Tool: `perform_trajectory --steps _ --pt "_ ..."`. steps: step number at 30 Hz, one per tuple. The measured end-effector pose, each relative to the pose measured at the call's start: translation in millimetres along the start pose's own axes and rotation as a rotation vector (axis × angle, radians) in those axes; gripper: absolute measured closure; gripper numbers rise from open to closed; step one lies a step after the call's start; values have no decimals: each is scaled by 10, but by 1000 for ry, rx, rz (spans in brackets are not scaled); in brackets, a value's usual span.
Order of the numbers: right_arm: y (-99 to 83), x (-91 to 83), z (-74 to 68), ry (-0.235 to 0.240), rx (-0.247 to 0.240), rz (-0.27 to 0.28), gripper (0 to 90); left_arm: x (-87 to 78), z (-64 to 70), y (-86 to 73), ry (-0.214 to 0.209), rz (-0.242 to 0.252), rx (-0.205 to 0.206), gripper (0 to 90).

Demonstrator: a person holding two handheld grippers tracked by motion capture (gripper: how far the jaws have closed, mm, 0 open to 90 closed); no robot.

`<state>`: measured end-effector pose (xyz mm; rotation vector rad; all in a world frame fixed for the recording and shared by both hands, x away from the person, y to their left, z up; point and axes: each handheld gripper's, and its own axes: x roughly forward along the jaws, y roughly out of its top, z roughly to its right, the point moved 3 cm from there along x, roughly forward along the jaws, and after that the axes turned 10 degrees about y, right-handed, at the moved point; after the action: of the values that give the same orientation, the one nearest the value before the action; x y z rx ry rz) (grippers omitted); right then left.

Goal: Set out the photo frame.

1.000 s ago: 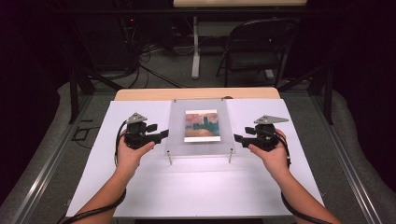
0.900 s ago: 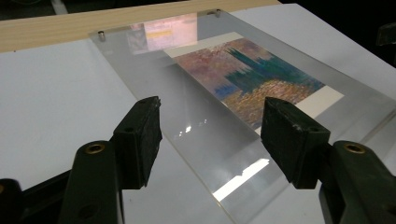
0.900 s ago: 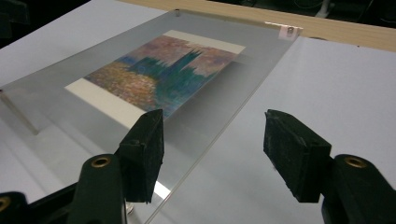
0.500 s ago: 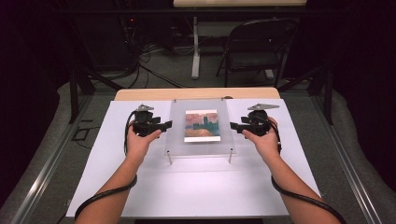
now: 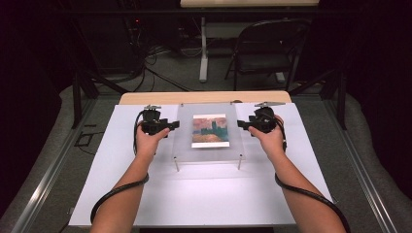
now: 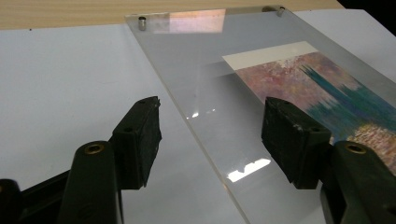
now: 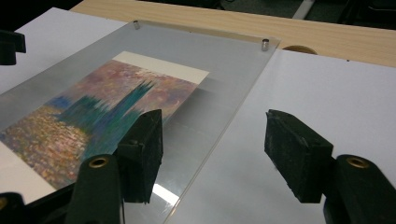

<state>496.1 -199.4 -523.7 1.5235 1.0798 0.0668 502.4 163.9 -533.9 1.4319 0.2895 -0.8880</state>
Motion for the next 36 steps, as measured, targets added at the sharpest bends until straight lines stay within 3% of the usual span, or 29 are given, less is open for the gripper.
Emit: perform_trajectory --steps 10,20,28,32,36 --pt "-37 180 139 0 73 -32 361 201 19 -29 6 -48 -11 372" --pt "-81 312 120 52 137 -52 362 299 51 -41 -33 -64 -72 368" --pt "-36 392 53 62 125 -83 362 332 98 -42 -44 -85 -78 367" --pt "-20 445 14 74 124 -90 358 361 124 -44 -43 -102 -110 351" --pt "-11 485 -12 54 114 -94 331 371 124 -41 -42 -108 -112 334"
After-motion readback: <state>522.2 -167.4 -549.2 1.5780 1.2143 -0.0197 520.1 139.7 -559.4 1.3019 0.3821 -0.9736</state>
